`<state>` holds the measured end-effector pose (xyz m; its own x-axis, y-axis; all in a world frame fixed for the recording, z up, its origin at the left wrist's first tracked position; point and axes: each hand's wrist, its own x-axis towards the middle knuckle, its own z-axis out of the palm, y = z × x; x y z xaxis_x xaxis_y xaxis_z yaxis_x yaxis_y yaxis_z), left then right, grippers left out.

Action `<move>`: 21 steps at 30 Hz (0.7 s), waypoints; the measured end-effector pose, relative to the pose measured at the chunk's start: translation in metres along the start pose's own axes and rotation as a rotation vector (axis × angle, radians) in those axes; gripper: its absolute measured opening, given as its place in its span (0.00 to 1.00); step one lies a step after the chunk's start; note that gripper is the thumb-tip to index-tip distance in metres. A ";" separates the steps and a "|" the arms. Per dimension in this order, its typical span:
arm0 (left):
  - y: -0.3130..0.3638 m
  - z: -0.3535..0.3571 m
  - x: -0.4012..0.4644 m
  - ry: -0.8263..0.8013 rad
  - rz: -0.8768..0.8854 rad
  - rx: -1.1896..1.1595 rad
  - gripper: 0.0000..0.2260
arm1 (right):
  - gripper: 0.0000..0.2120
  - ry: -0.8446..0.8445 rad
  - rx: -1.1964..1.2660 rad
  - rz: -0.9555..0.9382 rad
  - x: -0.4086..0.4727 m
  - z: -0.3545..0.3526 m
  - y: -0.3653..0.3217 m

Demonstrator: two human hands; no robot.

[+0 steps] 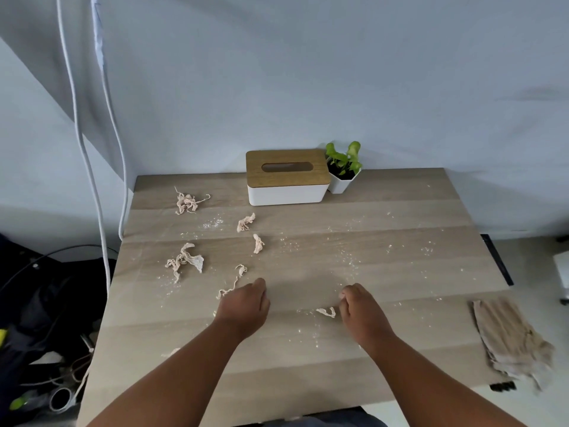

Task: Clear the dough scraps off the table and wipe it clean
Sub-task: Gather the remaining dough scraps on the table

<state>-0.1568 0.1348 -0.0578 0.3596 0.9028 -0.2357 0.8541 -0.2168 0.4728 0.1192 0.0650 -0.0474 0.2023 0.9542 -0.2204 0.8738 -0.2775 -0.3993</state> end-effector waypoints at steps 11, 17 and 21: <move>0.000 -0.008 -0.037 0.055 -0.145 -0.061 0.04 | 0.12 -0.121 -0.025 -0.122 0.001 0.005 0.003; 0.004 0.001 -0.078 0.072 -0.233 0.005 0.04 | 0.05 -0.066 -0.016 -0.235 -0.003 0.010 0.004; 0.012 0.006 -0.102 0.103 -0.280 -0.007 0.05 | 0.14 -0.093 -0.112 -0.247 -0.006 0.018 0.012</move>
<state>-0.1811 0.0378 -0.0333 0.0695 0.9603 -0.2703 0.9121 0.0486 0.4070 0.1203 0.0535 -0.0672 -0.0596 0.9756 -0.2113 0.9359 -0.0190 -0.3518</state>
